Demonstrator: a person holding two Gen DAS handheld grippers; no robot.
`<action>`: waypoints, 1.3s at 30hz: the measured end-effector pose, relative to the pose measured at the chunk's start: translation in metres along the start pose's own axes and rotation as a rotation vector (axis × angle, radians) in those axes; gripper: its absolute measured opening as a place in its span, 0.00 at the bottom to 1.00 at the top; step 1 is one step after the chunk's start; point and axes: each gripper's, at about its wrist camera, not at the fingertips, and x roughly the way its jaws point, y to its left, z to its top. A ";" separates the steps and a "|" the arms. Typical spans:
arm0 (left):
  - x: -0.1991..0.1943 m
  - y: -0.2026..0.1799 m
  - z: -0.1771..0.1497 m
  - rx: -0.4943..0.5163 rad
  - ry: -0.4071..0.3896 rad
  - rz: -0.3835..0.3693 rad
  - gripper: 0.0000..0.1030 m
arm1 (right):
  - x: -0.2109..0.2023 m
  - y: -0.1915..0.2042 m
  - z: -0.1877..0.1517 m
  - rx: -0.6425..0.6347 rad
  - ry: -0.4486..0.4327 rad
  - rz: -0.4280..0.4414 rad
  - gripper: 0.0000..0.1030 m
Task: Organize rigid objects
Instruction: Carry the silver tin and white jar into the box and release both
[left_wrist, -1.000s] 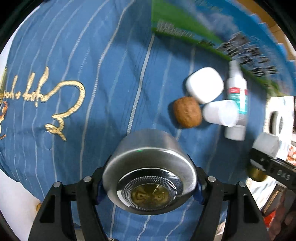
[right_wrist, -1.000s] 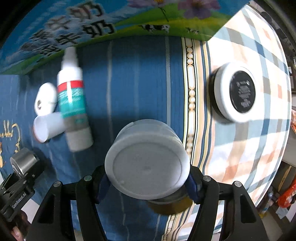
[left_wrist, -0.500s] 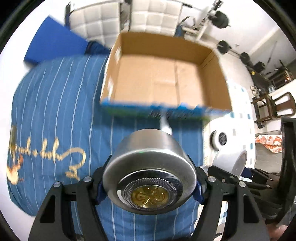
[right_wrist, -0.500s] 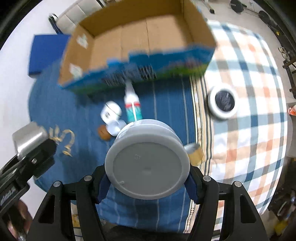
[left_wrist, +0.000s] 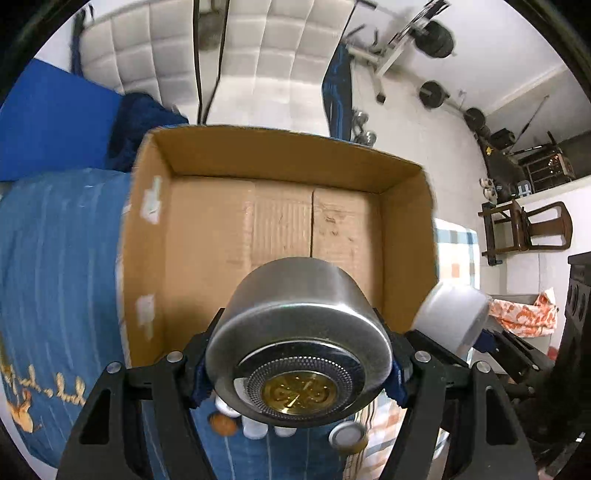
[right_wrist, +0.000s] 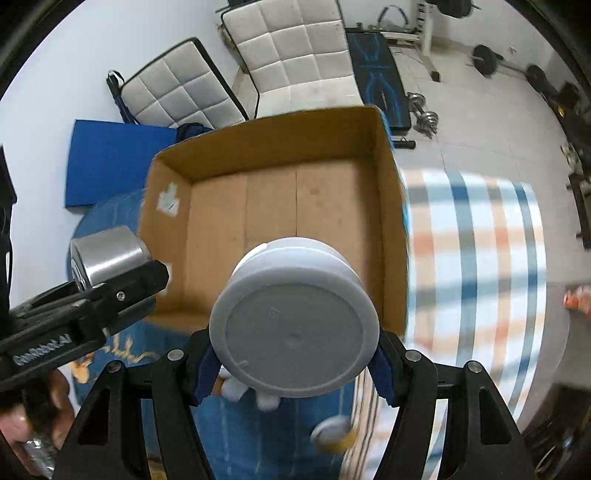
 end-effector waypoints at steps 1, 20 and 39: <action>0.011 0.003 0.012 -0.006 0.021 -0.006 0.67 | 0.012 0.000 0.014 -0.015 0.012 -0.009 0.67; 0.158 0.002 0.101 0.029 0.289 0.075 0.67 | 0.172 -0.012 0.111 -0.130 0.222 -0.156 0.67; 0.073 -0.007 0.058 0.037 0.222 0.164 0.92 | 0.132 -0.014 0.079 -0.101 0.208 -0.167 0.95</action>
